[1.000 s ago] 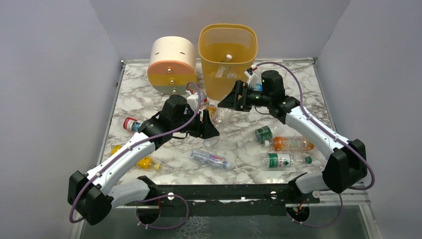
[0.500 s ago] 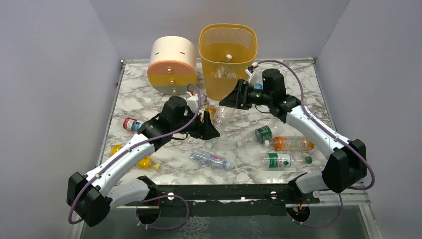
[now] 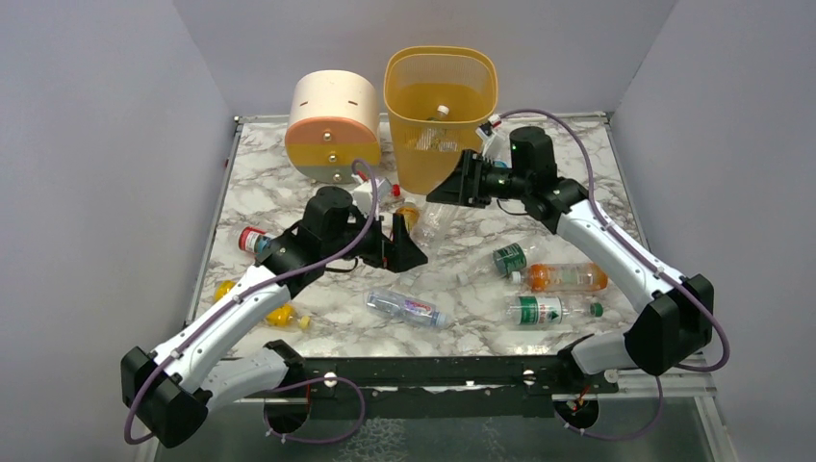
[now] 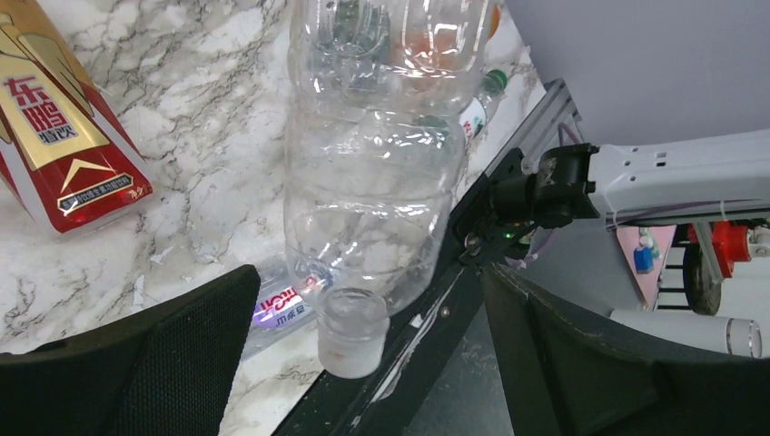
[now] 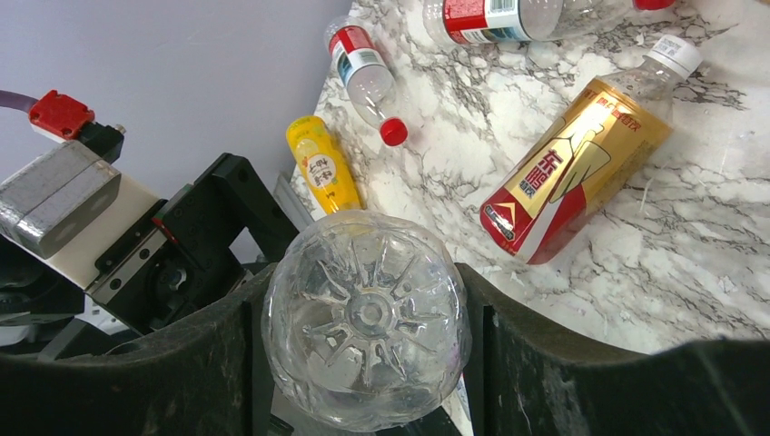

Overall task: Put the plastic bottles in the bin
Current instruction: Pick up the plastic bottle at the center of the board.

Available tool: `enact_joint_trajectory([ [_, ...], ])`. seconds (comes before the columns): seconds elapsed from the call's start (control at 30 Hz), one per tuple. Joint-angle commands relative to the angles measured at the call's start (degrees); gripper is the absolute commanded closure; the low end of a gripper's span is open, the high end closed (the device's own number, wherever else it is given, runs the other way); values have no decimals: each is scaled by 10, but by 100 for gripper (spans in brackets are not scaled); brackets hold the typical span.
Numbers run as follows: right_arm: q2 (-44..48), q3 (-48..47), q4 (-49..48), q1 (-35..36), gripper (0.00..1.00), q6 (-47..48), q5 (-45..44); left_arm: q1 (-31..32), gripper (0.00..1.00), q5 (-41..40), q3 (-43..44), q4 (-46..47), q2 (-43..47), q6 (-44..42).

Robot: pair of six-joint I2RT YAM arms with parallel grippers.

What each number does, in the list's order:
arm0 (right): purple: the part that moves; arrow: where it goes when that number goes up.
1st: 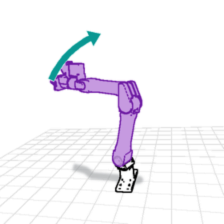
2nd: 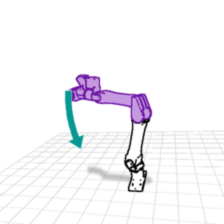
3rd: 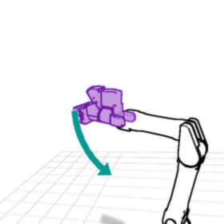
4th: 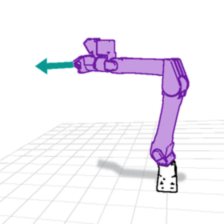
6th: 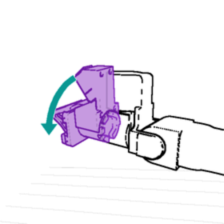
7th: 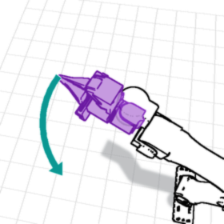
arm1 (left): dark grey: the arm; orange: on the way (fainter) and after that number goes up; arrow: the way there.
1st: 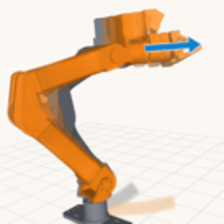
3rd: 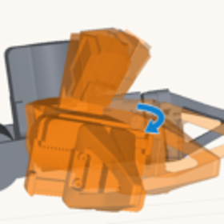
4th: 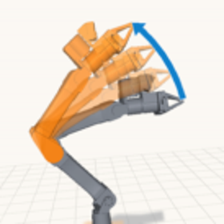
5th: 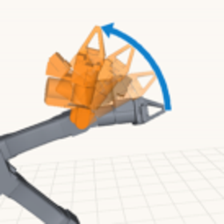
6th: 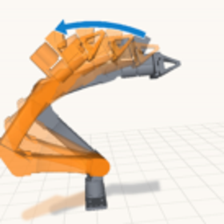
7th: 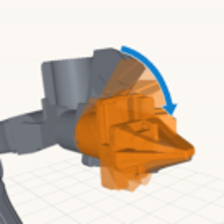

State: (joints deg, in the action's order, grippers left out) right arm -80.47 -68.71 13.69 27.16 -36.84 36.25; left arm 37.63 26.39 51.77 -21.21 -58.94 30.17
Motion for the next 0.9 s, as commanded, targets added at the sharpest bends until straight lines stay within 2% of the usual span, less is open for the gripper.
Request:
enact_joint_trajectory([
  [0.0, 20, -57, 58, 3, 46, 39, -24, 2, 1, -30, 42, -6, 48, 22],
  [0.17, -17, -149, 90, 1, 46, 58, -23, 1, 1, -74, 82, -40, 83, 57],
  [0.3, -68, -245, 120, -8, 46, 74, -23, 2, 1, -74, 101, -43, 105, 85],
  [0.53, -157, -400, 127, -56, 46, 48, 0, 2, 1, -80, 75, -42, 149, 100],
  [0.63, -184, -439, 100, -88, 46, 12, 17, 2, 1, -77, 49, -47, 162, 98],
  [0.87, -231, -479, -38, -160, 46, -90, 42, 2, 1, -59, -18, -50, 199, 116],
])
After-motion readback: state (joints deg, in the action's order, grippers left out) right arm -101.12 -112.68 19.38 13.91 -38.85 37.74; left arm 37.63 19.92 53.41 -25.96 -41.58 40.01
